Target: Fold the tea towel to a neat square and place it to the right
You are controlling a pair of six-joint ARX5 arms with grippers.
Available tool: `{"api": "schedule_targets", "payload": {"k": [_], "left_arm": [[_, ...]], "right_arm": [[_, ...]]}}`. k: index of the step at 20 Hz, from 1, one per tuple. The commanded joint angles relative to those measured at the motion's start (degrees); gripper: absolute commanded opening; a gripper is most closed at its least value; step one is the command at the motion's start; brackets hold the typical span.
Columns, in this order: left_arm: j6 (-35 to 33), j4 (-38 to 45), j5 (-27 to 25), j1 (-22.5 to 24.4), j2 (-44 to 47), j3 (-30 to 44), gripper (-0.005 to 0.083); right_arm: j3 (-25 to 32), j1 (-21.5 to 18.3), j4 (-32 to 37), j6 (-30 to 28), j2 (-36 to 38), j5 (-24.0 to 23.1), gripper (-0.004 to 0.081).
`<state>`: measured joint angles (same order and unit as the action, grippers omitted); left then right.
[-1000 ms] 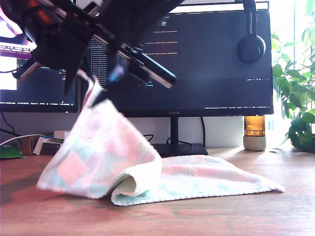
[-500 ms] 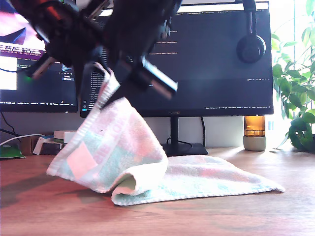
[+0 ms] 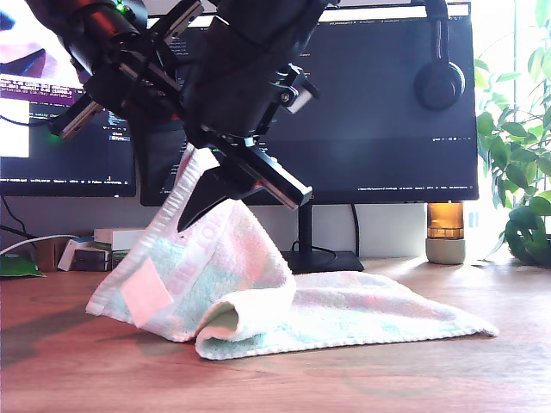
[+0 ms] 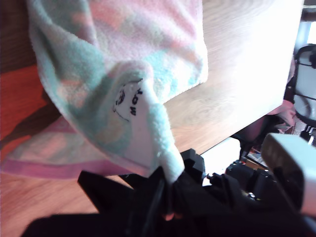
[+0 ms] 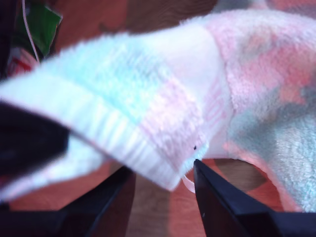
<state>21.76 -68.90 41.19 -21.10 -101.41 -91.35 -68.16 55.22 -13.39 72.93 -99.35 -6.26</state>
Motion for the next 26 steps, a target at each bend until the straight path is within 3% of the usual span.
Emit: {"api": "schedule_targets", "payload": {"k": [1, 8, 12, 17, 21, 23, 26], "left_arm": [[-0.1, 0.1, -0.4, -0.4, 0.3, 0.0, -0.0024], [-1.9, -0.5, 0.4, -0.3, 0.3, 0.0, -0.0024], [-2.3, -0.7, 2.9, -0.3, 0.3, 0.0, -0.0024], [-3.2, -1.2, 3.4, 0.1, 1.0, 0.0, -0.0024], [-3.5, -1.6, 3.4, 0.9, 1.0, 0.0, -0.0024], [-3.8, -1.5, 3.4, 1.0, 1.0, 0.0, -0.0024], [-4.5, -1.1, 3.0, 1.4, 1.0, 0.0, -0.0024]], "right_arm": [[0.5, 0.5, 0.0, 2.3, -1.7, -0.7, 0.0332], [0.5, 0.7, -2.8, 5.3, -2.3, -3.6, 0.0291], [0.5, 0.7, -3.6, 5.2, -3.0, -4.0, 0.0192], [0.5, 0.5, -3.7, 5.0, -3.6, -5.0, 0.0175], [0.5, 0.2, -3.7, 4.3, -3.7, -5.1, 0.0086], [0.5, 0.2, -4.0, 2.8, -4.0, -5.3, -0.0018], [0.5, 0.3, -6.1, -1.3, -4.0, -5.7, -0.0011]]}}
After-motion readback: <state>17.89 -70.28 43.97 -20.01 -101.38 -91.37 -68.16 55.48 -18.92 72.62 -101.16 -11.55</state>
